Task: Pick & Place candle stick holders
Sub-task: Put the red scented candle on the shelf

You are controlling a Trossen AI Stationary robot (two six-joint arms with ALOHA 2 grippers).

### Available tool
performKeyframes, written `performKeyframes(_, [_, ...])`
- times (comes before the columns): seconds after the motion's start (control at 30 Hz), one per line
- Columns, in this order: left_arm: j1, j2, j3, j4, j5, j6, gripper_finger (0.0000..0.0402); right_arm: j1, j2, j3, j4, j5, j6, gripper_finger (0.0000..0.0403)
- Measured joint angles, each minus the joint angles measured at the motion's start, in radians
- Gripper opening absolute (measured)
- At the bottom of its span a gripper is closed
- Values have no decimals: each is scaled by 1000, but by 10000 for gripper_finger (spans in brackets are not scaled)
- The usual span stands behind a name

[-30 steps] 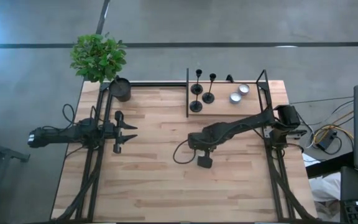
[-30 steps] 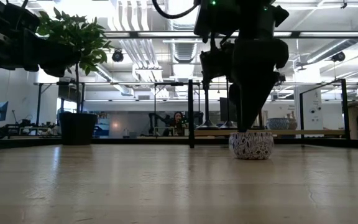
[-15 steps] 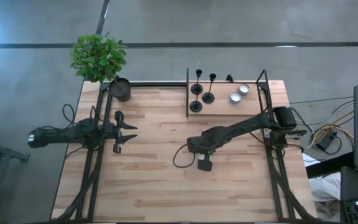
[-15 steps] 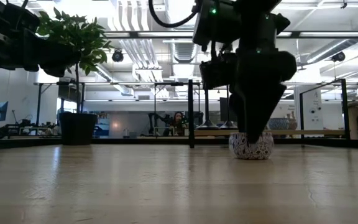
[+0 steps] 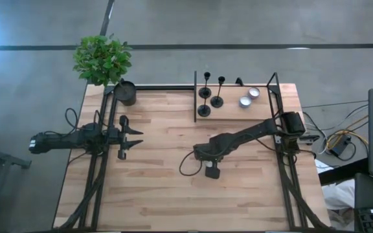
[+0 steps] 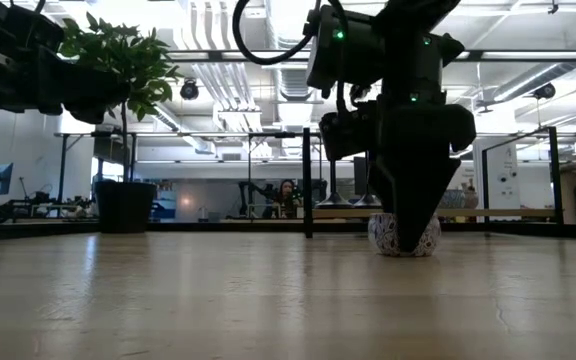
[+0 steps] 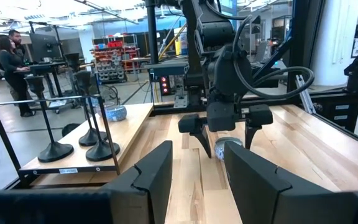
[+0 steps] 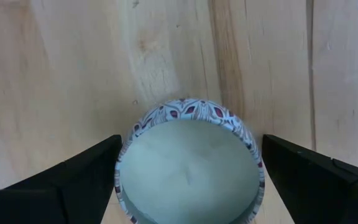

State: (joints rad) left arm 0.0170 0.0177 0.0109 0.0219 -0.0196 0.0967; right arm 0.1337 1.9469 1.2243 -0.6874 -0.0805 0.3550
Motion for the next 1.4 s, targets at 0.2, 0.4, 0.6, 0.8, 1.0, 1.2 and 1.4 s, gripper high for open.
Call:
performKeyframes(0.2, [0,0,0,0,0,0,152,0,0,-1,-5,2,0,379])
performKeyframes(0.4, [0,0,0,0,0,0,152,0,1,-1,-12,5,17,379])
performKeyframes(0.6, [0,0,0,0,0,0,152,-1,2,-2,-13,7,39,359])
performKeyframes(0.8, [0,0,0,0,0,0,152,-2,2,-3,-15,9,39,299])
performKeyframes(1.0, [0,0,0,0,0,0,152,-2,2,-3,-15,8,39,289])
performKeyframes(1.2, [0,0,0,0,0,0,152,-2,-5,-4,-15,9,39,290])
performKeyframes(1.4, [0,0,0,0,0,0,152,-6,-33,-9,-26,36,45,291])
